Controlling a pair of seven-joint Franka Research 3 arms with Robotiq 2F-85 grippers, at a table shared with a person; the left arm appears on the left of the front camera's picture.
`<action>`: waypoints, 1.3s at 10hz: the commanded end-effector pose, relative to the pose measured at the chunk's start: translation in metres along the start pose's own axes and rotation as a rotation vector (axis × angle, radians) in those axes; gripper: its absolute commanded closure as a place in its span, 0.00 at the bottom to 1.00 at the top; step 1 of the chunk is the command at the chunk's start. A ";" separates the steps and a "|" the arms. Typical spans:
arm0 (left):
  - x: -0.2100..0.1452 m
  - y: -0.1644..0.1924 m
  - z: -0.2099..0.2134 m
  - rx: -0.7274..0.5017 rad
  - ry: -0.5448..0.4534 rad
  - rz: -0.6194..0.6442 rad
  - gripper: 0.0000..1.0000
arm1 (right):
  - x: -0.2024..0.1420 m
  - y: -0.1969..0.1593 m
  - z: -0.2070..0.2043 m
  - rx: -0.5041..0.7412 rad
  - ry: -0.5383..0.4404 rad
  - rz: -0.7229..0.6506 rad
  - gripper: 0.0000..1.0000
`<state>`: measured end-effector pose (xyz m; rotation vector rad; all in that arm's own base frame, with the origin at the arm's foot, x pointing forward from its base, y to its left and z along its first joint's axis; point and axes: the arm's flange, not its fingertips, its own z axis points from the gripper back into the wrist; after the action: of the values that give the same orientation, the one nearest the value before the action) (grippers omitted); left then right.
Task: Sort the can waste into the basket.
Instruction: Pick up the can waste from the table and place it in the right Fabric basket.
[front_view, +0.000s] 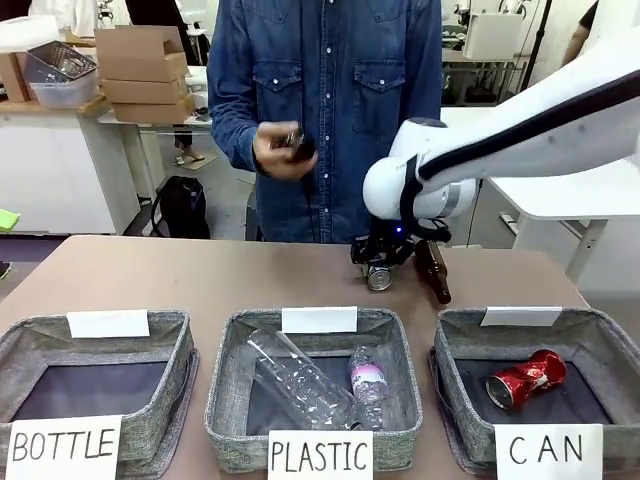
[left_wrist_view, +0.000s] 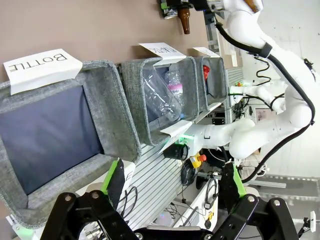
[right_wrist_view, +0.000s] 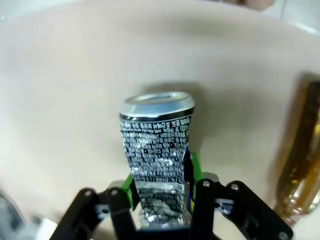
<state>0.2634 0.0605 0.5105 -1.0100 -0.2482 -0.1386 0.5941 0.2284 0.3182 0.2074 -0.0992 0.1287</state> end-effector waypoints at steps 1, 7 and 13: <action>-0.002 0.002 0.001 0.002 0.002 -0.019 0.00 | -0.053 -0.062 0.056 0.272 0.138 0.248 1.00; -0.002 0.002 0.001 0.002 0.002 -0.019 0.00 | -0.194 -0.197 0.114 0.623 -0.226 -0.038 1.00; -0.002 0.002 0.001 0.002 0.002 -0.019 0.00 | -0.212 -0.234 0.172 0.686 -0.234 0.141 0.58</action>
<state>0.2633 0.0608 0.5106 -1.0094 -0.2496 -0.1387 0.4269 -0.0469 0.3945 0.9083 -0.2816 0.1462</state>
